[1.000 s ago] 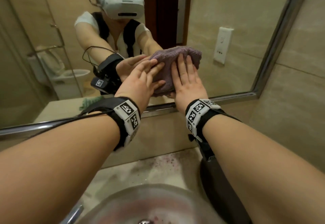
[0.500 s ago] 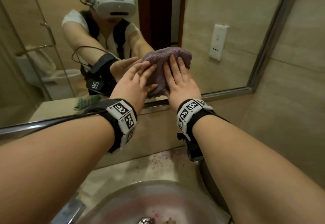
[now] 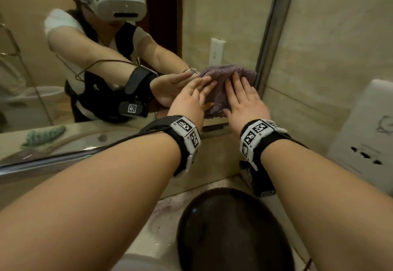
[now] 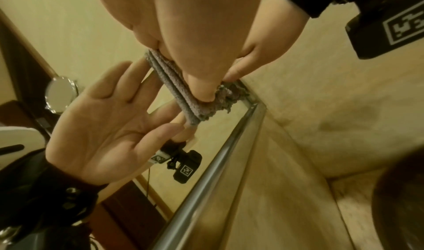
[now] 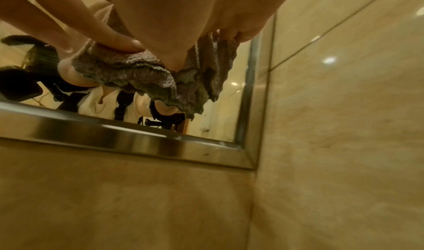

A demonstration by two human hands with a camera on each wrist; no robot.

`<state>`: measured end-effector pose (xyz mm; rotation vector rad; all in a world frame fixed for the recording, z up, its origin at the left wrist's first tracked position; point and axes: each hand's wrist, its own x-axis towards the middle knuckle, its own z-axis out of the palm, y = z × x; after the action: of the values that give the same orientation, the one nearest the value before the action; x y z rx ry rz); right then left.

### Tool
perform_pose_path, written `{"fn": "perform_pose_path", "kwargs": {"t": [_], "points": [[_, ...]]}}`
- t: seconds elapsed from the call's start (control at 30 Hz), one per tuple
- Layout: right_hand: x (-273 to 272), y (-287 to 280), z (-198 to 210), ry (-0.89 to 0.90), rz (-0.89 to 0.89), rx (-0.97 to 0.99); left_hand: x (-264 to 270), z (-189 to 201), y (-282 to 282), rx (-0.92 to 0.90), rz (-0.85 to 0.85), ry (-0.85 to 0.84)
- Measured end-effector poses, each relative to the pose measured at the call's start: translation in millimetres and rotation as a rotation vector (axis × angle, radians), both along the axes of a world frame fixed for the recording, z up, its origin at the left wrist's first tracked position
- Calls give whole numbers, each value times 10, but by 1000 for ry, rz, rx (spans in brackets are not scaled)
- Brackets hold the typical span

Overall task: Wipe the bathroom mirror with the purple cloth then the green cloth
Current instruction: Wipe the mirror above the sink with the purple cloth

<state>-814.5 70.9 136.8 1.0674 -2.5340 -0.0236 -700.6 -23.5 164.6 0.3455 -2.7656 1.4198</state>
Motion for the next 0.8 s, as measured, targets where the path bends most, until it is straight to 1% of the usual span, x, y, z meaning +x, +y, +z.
{"fn": "perform_pose_path", "kwargs": {"t": [0.13,0.23,0.3,0.37,0.47,0.53,0.67,0.8], "points": [[-254,193,54,-29,24,-45,-330,-3,228,27,-3,16],[-271,294,-39,-37,82,-86,-372,-115,279,75,-6,31],[-243,354,-135,-67,100,-83,-346,-213,259,104,-22,8],[-209,380,-223,-134,119,-36,-285,-315,231,146,-29,-24],[-181,331,-295,-244,171,111,-200,-492,207,261,-23,-41],[-170,285,-314,-304,160,142,-145,-613,222,341,4,-44],[-194,224,-302,-321,128,213,-136,-748,298,471,95,-4],[-186,171,-283,-298,99,268,-143,-792,328,537,111,28]]}}
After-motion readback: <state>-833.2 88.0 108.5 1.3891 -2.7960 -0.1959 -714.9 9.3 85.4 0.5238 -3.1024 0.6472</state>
